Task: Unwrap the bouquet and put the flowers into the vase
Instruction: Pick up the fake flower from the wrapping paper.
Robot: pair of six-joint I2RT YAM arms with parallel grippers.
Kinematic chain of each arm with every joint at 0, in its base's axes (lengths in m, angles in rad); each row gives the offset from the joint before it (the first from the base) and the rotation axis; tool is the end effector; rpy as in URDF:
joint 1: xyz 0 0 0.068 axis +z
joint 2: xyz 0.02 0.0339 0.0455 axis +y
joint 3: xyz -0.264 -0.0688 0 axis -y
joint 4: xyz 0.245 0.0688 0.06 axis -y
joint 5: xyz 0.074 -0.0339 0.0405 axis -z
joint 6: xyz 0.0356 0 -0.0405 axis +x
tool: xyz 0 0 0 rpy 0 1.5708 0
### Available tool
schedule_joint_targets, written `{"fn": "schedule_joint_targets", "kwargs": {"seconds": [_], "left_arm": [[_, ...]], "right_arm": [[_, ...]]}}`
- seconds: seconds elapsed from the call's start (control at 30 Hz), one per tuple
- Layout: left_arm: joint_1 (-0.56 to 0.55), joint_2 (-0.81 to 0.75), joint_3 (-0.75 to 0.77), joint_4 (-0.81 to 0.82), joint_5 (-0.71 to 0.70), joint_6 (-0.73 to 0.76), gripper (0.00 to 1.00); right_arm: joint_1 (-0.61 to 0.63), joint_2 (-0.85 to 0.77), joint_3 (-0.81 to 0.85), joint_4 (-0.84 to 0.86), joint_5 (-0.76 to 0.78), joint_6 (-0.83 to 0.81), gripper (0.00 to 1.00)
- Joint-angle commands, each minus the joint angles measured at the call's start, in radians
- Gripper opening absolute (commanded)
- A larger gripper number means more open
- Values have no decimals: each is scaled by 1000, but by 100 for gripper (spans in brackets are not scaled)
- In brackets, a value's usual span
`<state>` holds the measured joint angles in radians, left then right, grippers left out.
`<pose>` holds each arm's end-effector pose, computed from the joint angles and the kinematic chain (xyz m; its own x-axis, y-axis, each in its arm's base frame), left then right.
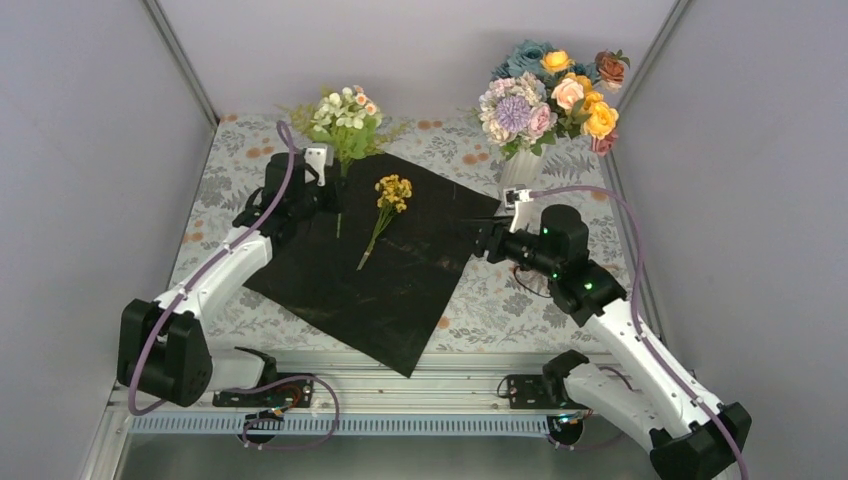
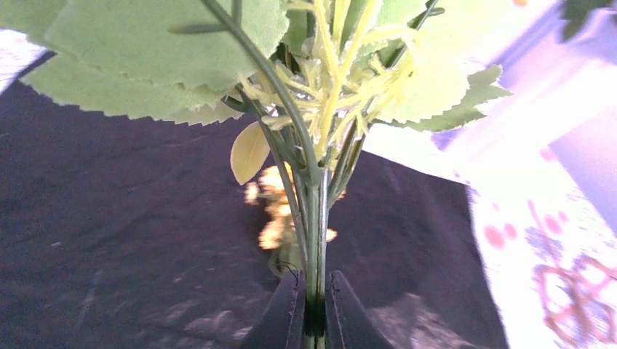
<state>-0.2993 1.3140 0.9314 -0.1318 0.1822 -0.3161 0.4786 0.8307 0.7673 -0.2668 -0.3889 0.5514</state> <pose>0.2824 -0.0939 0.2794 -0.5838 -0.1398 -0.7997 0.2727 0.8941 -0.3554 0.1637 0.1001 0.3181 -0.6352 0.2166 -0.7414 -0.4834 0.6371 0.6003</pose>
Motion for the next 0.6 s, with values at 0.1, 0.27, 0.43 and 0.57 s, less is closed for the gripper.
{"fn": "schedule_joint_targets", "kwargs": {"seconds": [0.1, 0.27, 0.43, 0.57], "left_arm": [[-14, -82, 38, 67, 446, 2, 2], [-60, -110, 66, 94, 583, -32, 2], [-105, -121, 77, 149, 681, -85, 2], [-147, -124, 98, 143, 684, -83, 2]], "right_arm": [[120, 47, 29, 297, 3, 71, 65], [185, 93, 9, 487, 15, 131, 65], [229, 166, 49, 586, 26, 184, 62], [264, 215, 103, 595, 59, 198, 60]]}}
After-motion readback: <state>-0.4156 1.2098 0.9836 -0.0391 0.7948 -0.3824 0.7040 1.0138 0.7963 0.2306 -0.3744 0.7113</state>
